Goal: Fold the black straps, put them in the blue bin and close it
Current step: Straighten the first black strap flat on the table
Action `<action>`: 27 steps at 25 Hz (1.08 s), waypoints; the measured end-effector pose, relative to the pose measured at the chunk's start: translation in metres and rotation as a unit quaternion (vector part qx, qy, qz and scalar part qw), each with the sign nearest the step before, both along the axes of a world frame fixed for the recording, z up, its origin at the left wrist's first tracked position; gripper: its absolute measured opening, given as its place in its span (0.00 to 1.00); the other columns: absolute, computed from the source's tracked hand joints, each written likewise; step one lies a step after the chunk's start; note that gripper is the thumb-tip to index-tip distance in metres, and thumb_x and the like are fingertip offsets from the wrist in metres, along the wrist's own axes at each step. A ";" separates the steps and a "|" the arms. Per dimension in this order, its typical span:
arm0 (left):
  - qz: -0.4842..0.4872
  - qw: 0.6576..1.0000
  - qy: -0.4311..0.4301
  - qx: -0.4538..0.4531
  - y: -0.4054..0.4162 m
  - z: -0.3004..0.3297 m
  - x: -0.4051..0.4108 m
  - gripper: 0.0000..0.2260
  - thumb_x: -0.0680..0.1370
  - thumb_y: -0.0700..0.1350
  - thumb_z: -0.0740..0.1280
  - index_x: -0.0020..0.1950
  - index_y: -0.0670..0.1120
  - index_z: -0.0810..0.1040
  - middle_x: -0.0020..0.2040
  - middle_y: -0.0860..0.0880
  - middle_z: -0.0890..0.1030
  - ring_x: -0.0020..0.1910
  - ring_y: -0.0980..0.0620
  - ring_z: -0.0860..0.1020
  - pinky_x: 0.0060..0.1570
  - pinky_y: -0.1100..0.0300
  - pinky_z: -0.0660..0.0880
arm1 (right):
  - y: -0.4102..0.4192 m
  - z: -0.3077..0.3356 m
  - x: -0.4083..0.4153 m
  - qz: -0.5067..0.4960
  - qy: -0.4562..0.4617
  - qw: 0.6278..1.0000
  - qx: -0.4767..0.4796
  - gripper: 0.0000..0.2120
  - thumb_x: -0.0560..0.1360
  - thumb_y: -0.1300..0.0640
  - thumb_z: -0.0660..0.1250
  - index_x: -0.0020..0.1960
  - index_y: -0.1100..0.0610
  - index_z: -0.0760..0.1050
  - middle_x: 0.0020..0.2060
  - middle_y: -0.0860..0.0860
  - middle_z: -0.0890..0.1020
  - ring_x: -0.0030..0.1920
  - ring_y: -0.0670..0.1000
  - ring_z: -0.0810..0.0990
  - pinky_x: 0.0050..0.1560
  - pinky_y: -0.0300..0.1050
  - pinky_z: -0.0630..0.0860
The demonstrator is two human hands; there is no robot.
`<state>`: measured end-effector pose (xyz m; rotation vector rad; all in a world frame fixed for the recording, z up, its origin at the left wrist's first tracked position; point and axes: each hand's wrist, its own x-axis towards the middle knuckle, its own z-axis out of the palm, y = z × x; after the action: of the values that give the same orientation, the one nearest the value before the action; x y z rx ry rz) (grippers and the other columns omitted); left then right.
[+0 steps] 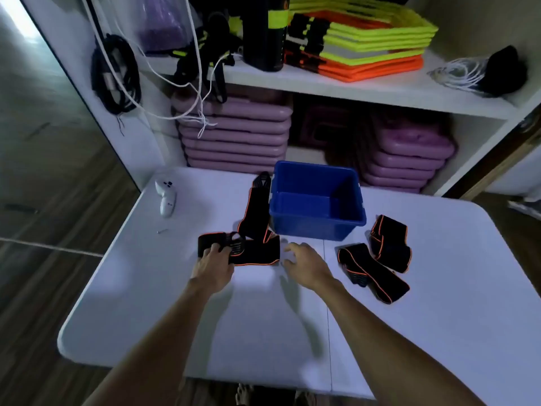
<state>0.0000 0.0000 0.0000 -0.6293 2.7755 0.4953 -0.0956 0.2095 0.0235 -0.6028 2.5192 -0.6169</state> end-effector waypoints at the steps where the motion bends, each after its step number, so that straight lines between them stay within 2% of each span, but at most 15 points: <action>1: 0.004 1.000 -0.012 0.000 0.000 -0.004 -0.001 0.22 0.78 0.48 0.61 0.71 0.46 0.65 0.69 0.41 0.66 0.66 0.39 0.68 0.63 0.45 0.69 | -0.006 -0.006 -0.001 0.001 -0.008 1.000 0.005 0.20 0.79 0.53 0.62 0.70 0.52 0.68 0.60 0.57 0.74 0.60 0.59 0.75 0.58 0.55 0.75; 4: 0.008 1.000 -0.004 0.014 0.005 -0.015 -0.004 0.27 0.78 0.46 0.62 0.75 0.46 0.58 0.77 0.41 0.56 0.74 0.40 0.58 0.68 0.43 0.64 | -0.019 -0.020 0.002 -0.015 -0.032 0.999 0.003 0.22 0.78 0.49 0.63 0.71 0.51 0.65 0.60 0.57 0.74 0.60 0.61 0.75 0.58 0.57 0.75; 6: 0.005 1.000 0.012 0.017 0.006 -0.021 -0.010 0.31 0.77 0.46 0.63 0.77 0.47 0.53 0.78 0.41 0.52 0.76 0.40 0.53 0.67 0.41 0.64 | -0.030 -0.031 0.000 -0.101 -0.069 0.992 -0.030 0.23 0.78 0.48 0.64 0.70 0.53 0.64 0.61 0.58 0.76 0.60 0.62 0.76 0.57 0.54 0.75; 8: 0.008 1.000 0.019 0.012 0.003 -0.026 -0.019 0.33 0.77 0.48 0.63 0.78 0.49 0.51 0.78 0.40 0.51 0.76 0.39 0.52 0.66 0.39 0.64 | -0.039 -0.038 -0.005 -0.191 -0.102 0.974 -0.060 0.24 0.78 0.47 0.65 0.69 0.57 0.66 0.63 0.57 0.77 0.61 0.61 0.77 0.54 0.51 0.73; 11: 0.028 1.000 0.010 0.003 0.006 -0.031 -0.034 0.30 0.76 0.51 0.65 0.75 0.47 0.58 0.75 0.40 0.59 0.72 0.38 0.58 0.63 0.38 0.65 | -0.046 -0.044 -0.007 -0.242 -0.107 0.963 -0.060 0.14 0.79 0.49 0.65 0.58 0.58 0.74 0.56 0.55 0.81 0.51 0.56 0.79 0.45 0.46 0.71; 13: 0.057 0.998 0.027 -0.031 0.010 -0.034 -0.036 0.26 0.75 0.53 0.67 0.69 0.46 0.65 0.67 0.41 0.67 0.65 0.39 0.66 0.59 0.41 0.68 | -0.043 -0.045 -0.006 -0.265 -0.108 0.955 -0.073 0.07 0.79 0.53 0.64 0.50 0.57 0.75 0.48 0.53 0.81 0.41 0.50 0.77 0.38 0.45 0.70; 15: 0.063 0.994 0.063 -0.062 0.016 -0.037 -0.033 0.22 0.74 0.55 0.67 0.64 0.47 0.70 0.61 0.43 0.71 0.60 0.40 0.69 0.56 0.44 0.68 | -0.033 -0.046 -0.001 -0.271 -0.109 0.952 -0.090 0.05 0.77 0.56 0.65 0.46 0.57 0.74 0.43 0.51 0.80 0.37 0.46 0.75 0.33 0.43 0.69; 16: 0.073 0.991 0.105 -0.048 0.018 -0.039 -0.029 0.19 0.74 0.56 0.68 0.60 0.47 0.73 0.58 0.44 0.73 0.59 0.41 0.69 0.55 0.46 0.68 | -0.025 -0.045 0.003 -0.274 -0.109 0.950 -0.101 0.04 0.76 0.56 0.65 0.45 0.57 0.75 0.41 0.50 0.80 0.36 0.45 0.75 0.32 0.42 0.69; 18: 0.130 0.968 0.209 0.053 0.022 -0.036 -0.022 0.16 0.71 0.57 0.71 0.47 0.46 0.74 0.50 0.47 0.75 0.53 0.44 0.71 0.53 0.49 0.68 | -0.005 -0.046 0.011 -0.285 -0.105 0.946 -0.110 0.04 0.74 0.57 0.65 0.44 0.57 0.75 0.39 0.49 0.80 0.37 0.45 0.76 0.30 0.40 0.67; 19: 0.169 0.946 0.251 0.113 0.020 -0.033 -0.019 0.17 0.69 0.57 0.73 0.41 0.47 0.72 0.45 0.48 0.75 0.49 0.45 0.72 0.50 0.51 0.69 | 0.007 -0.048 0.014 -0.287 -0.101 0.947 -0.105 0.04 0.74 0.57 0.65 0.44 0.57 0.75 0.38 0.49 0.80 0.38 0.46 0.78 0.30 0.40 0.67; 21: 0.245 0.900 0.307 0.188 0.005 -0.028 -0.011 0.18 0.66 0.55 0.77 0.36 0.49 0.68 0.40 0.48 0.75 0.43 0.46 0.74 0.44 0.53 0.70 | 0.031 -0.055 0.018 -0.283 -0.101 0.950 -0.085 0.05 0.74 0.55 0.64 0.43 0.56 0.76 0.38 0.49 0.81 0.40 0.50 0.79 0.32 0.40 0.67; 24: 0.332 0.866 0.298 0.226 -0.031 -0.028 0.006 0.16 0.68 0.47 0.76 0.43 0.47 0.70 0.43 0.45 0.77 0.45 0.44 0.78 0.44 0.53 0.71 | 0.057 -0.063 0.018 -0.275 -0.119 0.951 -0.071 0.06 0.74 0.53 0.65 0.41 0.55 0.75 0.37 0.51 0.82 0.42 0.53 0.81 0.34 0.41 0.70; 27: 0.370 0.873 0.280 0.149 -0.057 -0.038 0.024 0.13 0.72 0.40 0.69 0.55 0.42 0.71 0.54 0.38 0.74 0.54 0.37 0.75 0.54 0.46 0.71 | 0.069 -0.061 0.020 -0.261 -0.116 0.957 -0.057 0.06 0.74 0.50 0.66 0.42 0.53 0.75 0.38 0.49 0.82 0.42 0.51 0.81 0.39 0.46 0.77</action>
<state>0.0237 -0.0573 -0.0384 -1.7001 2.7322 1.4253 -0.0753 0.2786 -0.0374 0.1143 2.4258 -0.9611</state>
